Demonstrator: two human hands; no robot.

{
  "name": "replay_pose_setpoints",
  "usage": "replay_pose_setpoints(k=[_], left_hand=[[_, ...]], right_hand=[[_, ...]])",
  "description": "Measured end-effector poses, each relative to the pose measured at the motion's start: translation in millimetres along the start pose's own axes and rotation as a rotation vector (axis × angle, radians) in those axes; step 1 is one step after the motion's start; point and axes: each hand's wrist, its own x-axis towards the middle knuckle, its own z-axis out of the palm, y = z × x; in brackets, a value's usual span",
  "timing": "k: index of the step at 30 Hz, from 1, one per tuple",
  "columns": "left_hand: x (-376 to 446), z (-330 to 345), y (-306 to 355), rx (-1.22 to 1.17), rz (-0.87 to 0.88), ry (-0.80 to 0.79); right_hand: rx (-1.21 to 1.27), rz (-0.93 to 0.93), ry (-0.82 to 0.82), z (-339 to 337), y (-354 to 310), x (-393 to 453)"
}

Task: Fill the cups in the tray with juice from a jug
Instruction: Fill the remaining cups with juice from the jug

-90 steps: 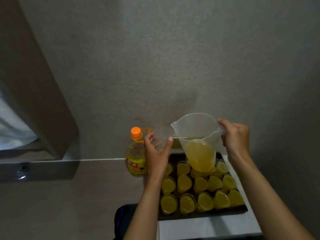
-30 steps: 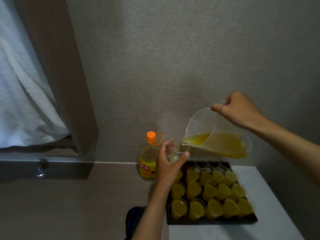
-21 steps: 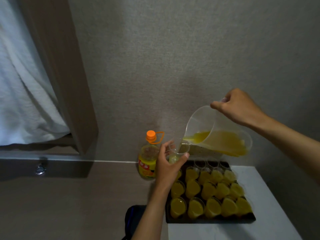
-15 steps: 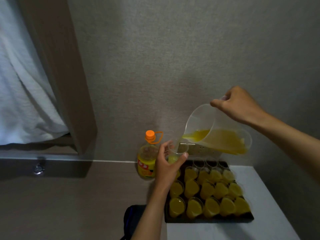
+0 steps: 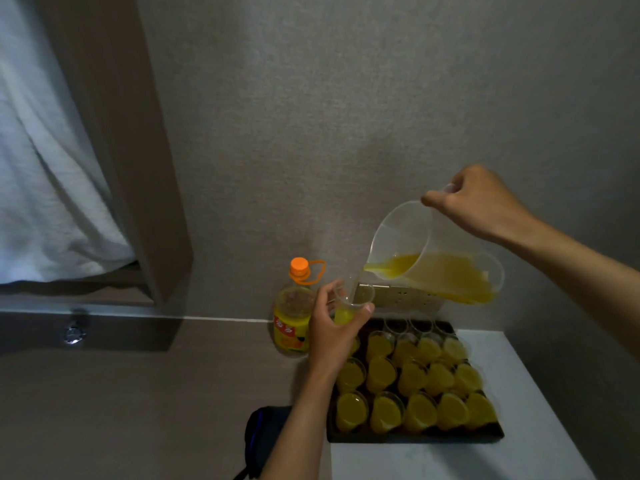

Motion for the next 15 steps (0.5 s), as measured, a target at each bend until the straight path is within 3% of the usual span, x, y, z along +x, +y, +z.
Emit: replay_pose_setpoints(k=[15], left_hand=[[4.5, -0.9, -5.8, 0.001, -0.006, 0.007]], right_hand=[[0.002, 0.017, 0.008, -4.1, -1.3, 0.6]])
